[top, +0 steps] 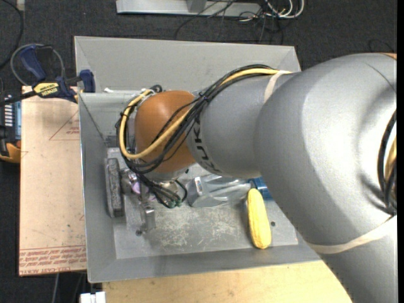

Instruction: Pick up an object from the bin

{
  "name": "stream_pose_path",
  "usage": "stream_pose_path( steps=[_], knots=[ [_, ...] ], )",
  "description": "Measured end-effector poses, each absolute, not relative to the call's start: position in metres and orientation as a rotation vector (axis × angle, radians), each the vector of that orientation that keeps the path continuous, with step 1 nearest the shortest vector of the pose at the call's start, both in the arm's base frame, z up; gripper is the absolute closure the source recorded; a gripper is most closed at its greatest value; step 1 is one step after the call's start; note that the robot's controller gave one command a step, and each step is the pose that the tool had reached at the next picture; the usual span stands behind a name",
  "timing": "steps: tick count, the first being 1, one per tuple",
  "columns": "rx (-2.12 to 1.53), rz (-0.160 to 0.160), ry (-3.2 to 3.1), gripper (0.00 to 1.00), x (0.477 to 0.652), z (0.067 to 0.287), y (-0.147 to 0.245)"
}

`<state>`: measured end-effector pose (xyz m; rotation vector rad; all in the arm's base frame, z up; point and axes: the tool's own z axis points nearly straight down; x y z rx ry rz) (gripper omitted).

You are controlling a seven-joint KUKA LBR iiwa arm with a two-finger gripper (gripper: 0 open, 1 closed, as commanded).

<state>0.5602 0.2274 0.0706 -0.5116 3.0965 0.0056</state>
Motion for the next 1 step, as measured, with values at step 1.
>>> stream_pose_path(
  steps=[1],
  knots=[
    [-0.351,0.010,3.108,1.00,0.5852,0.0709,0.1943]
  ],
)
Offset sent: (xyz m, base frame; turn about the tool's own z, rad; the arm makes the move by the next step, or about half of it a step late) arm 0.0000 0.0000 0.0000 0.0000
